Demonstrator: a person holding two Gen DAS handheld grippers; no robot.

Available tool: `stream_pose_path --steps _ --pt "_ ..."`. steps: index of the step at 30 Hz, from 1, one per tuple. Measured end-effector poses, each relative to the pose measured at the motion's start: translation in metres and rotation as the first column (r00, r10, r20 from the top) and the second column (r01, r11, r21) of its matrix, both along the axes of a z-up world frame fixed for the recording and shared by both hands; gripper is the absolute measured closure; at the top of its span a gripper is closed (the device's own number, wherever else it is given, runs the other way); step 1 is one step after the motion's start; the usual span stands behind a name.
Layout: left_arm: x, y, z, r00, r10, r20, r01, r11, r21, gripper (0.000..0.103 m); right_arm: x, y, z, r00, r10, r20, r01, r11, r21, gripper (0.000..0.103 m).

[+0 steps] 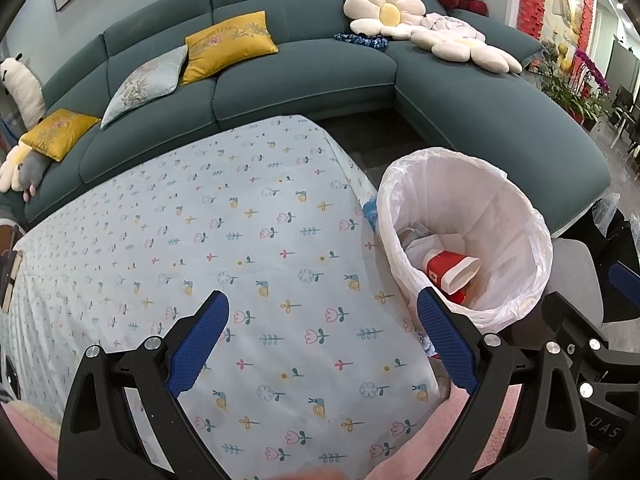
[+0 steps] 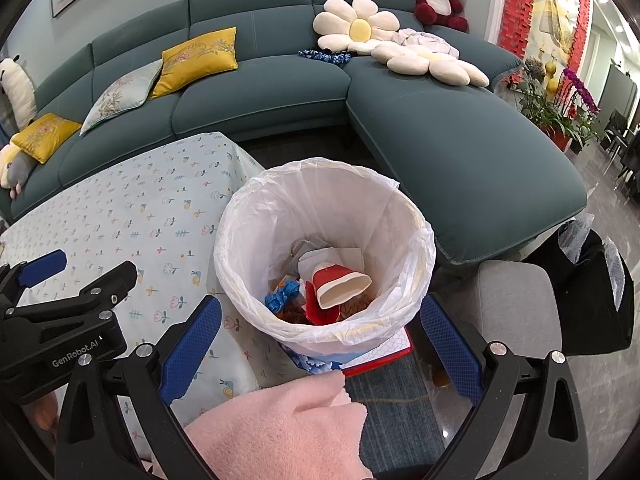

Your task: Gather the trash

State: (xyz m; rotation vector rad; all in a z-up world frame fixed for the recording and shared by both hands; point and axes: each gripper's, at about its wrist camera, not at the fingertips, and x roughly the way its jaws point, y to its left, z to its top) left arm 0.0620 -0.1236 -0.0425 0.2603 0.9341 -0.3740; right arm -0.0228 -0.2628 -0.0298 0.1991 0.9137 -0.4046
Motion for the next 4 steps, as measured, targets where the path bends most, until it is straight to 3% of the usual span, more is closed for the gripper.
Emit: stream_pose_path --steps 4 --pt "0.0004 0.0012 -0.0009 1.000 -0.003 0.000 0.003 1.000 0.000 0.012 0.0008 -0.0006 -0.0004 1.000 -0.002 -0.001 0.002 1.000 0.000 0.007"
